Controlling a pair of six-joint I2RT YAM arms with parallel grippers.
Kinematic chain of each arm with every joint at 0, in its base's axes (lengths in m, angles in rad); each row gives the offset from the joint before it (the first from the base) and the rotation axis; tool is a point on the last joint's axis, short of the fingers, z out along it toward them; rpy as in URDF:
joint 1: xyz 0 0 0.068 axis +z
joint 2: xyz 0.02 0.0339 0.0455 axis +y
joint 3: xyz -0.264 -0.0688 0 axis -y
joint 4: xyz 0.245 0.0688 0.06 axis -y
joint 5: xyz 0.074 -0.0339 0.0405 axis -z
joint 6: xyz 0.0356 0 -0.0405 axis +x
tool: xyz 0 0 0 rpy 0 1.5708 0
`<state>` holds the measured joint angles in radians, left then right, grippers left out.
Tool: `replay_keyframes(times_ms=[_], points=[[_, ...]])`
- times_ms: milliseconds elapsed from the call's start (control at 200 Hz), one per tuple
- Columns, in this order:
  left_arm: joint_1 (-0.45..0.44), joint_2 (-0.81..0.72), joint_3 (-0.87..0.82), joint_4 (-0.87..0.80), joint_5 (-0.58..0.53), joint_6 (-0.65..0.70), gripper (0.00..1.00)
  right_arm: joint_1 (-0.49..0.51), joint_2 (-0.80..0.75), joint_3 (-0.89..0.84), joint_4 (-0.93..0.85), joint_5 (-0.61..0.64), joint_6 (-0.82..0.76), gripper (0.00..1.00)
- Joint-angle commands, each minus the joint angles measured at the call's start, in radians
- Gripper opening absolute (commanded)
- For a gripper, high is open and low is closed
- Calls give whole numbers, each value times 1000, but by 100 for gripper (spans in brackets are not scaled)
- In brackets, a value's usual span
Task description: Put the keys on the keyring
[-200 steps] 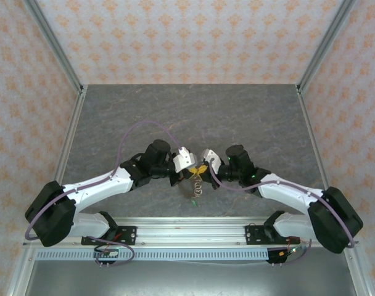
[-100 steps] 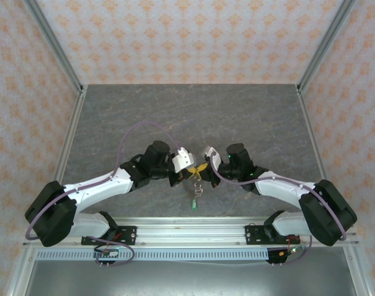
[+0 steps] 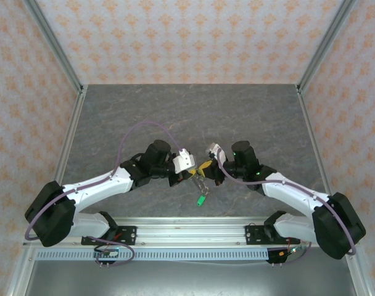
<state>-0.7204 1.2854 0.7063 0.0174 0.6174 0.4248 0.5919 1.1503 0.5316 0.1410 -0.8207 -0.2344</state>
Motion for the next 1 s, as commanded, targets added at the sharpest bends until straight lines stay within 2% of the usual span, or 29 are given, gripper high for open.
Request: replay_keyframes(times_ms=[0, 200, 305, 480, 591, 711, 841, 996], points=[[-13, -11, 38, -17, 12, 28, 0, -6, -22, 71, -57, -43, 17, 0], [-16, -6, 51, -25, 3, 32, 0, -6, -10, 106, -123, -54, -23, 0], [-17, -8, 50, -21, -6, 31, 0, -5, -8, 90, -134, 16, -54, 0], [-19, -11, 59, -55, -12, 51, 0, -6, -48, 20, -88, 139, -121, 13], [-22, 6, 81, -106, -1, 69, 0, -5, -59, -4, -77, 133, -166, 16], [-32, 29, 104, -145, 1, 85, 0, -1, -22, 10, -119, 37, -194, 16], [-45, 60, 134, -168, -8, 92, 0, 24, 15, -1, -50, -8, -149, 17], [-66, 109, 185, -228, -54, 110, 0, 45, 18, -40, 72, 33, -64, 17]])
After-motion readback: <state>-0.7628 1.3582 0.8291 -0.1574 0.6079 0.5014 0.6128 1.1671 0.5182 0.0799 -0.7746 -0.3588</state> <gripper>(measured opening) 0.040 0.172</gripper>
